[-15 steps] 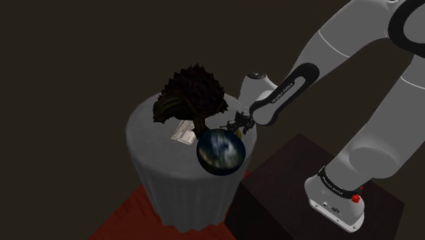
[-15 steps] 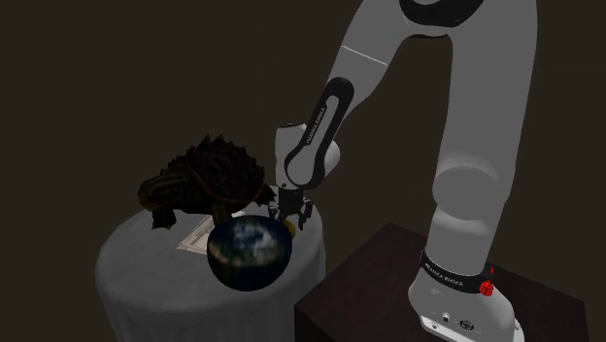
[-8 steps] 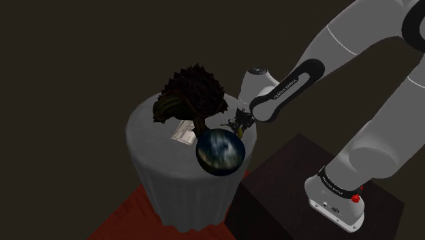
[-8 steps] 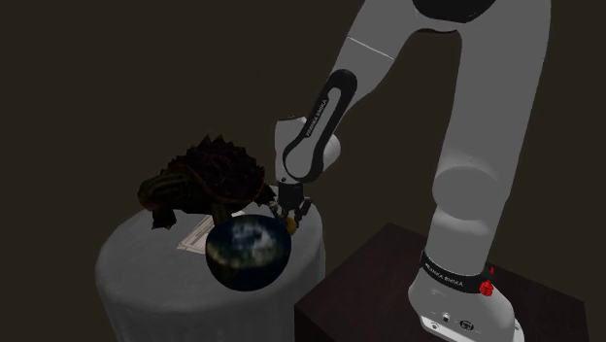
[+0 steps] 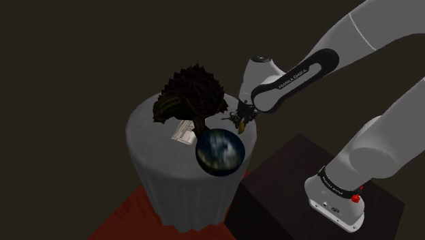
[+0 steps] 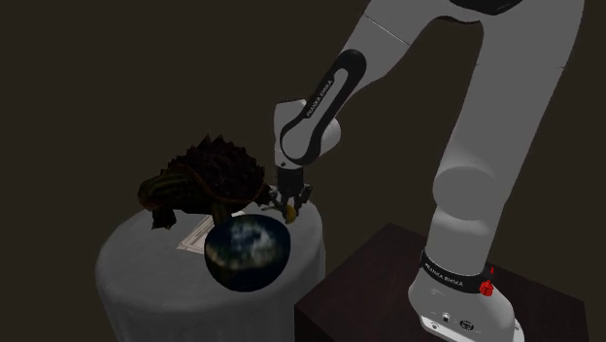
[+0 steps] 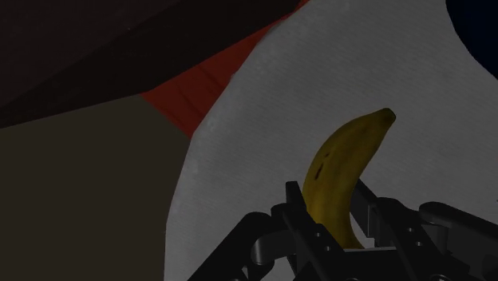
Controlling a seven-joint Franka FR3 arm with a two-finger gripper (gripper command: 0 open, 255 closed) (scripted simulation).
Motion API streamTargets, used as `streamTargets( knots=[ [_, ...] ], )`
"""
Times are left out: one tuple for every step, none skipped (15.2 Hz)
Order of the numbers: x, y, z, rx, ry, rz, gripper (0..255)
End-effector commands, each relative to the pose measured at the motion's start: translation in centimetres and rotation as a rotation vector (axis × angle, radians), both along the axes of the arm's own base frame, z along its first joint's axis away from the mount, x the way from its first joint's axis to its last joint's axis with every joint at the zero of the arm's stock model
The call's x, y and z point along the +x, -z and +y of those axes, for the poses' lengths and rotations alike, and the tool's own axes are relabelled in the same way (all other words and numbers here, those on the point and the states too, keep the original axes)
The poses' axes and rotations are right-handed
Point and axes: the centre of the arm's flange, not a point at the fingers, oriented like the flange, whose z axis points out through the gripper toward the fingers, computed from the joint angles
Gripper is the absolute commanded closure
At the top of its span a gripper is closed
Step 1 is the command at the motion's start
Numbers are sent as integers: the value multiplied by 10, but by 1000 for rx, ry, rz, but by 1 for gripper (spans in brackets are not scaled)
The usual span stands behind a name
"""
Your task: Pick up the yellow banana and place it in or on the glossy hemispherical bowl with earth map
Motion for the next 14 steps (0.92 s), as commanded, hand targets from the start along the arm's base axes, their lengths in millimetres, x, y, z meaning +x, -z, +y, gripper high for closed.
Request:
streamTargets(
  knots=[
    [0, -10, 0, 0, 0, 0, 255],
    [0, -15, 0, 0, 0, 0, 255],
    [0, -20, 0, 0, 0, 0, 255],
    [0, -26, 0, 0, 0, 0, 255],
    [0, -31, 0, 0, 0, 0, 255],
    [0, -36, 0, 0, 0, 0, 255],
    [0, -41, 0, 0, 0, 0, 255],
    [0, -47, 0, 0, 0, 0, 255],
    [0, -52, 0, 0, 0, 0, 255],
    [0, -57, 0, 0, 0, 0, 255],
    [0, -63, 0, 0, 0, 0, 255],
    [0, -68, 0, 0, 0, 0, 255],
    [0, -73, 0, 0, 0, 0, 255],
    [0, -78, 0, 0, 0, 0, 255]
  ],
)
